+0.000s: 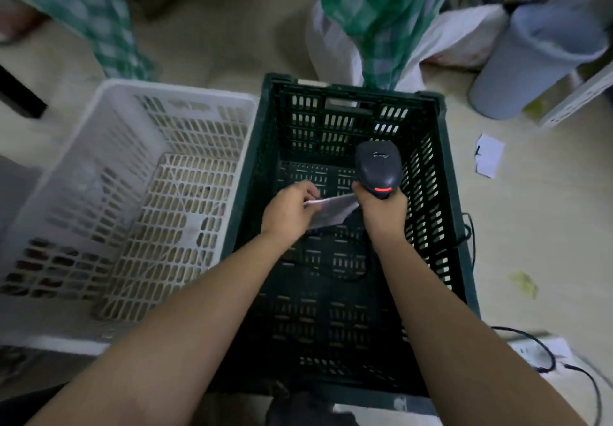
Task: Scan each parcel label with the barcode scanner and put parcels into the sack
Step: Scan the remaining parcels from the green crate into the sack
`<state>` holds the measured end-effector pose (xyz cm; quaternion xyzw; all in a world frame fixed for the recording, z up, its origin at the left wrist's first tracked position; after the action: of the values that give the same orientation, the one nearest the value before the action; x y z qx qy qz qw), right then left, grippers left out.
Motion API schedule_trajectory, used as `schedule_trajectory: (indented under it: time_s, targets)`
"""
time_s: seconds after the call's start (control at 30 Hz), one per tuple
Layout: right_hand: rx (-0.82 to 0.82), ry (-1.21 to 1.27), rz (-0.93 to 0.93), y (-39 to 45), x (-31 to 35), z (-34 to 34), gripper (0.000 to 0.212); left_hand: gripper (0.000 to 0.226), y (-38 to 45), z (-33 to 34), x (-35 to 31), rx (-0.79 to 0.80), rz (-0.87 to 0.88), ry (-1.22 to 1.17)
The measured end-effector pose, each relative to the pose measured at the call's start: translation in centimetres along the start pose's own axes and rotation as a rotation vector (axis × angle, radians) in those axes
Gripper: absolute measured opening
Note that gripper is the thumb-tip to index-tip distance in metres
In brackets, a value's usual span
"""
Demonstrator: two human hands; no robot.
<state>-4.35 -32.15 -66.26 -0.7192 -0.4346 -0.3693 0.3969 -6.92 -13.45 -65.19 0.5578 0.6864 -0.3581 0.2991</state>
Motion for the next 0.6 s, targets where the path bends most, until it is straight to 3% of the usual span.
schedule_trajectory:
  time_s: [0.17, 0.27, 0.37, 0.47, 0.6]
  targets:
    - [-0.029, 0.077, -0.053, -3.8, 7.9, -1.1, 0.037, 0.005, -3.4, -9.6, -8.0, -0.218, 0.313, 0.04]
    - [-0.01, 0.161, -0.04, -6.4, 11.6, -0.1, 0.051, 0.009, -6.3, -14.1, -10.4, -0.258, 0.425, 0.046]
    - [0.04, 0.173, -0.078, -9.2, 14.8, 1.2, 0.034, 0.011, -9.2, -17.8, -11.3, -0.282, 0.498, 0.016]
    - [0.057, 0.229, -0.123, -12.5, 17.1, 1.9, 0.022, 0.025, -11.3, -20.4, -8.8, -0.281, 0.329, -0.204]
    - [0.107, 0.416, -0.099, -16.6, 17.8, 3.2, 0.019, 0.08, -13.1, -23.1, -3.1, -0.411, -0.042, -0.654]
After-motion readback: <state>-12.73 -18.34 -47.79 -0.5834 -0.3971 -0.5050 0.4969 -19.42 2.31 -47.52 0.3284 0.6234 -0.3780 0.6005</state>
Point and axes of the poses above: each hand's wrist, its own y-axis towards the middle knuckle, its own z-axis out of the palm, x = y × z, the point moved 9 cm from there along y, towards the middle knuckle, and after that the axes turned 12 degrees about -y, right-handed, at the moved point
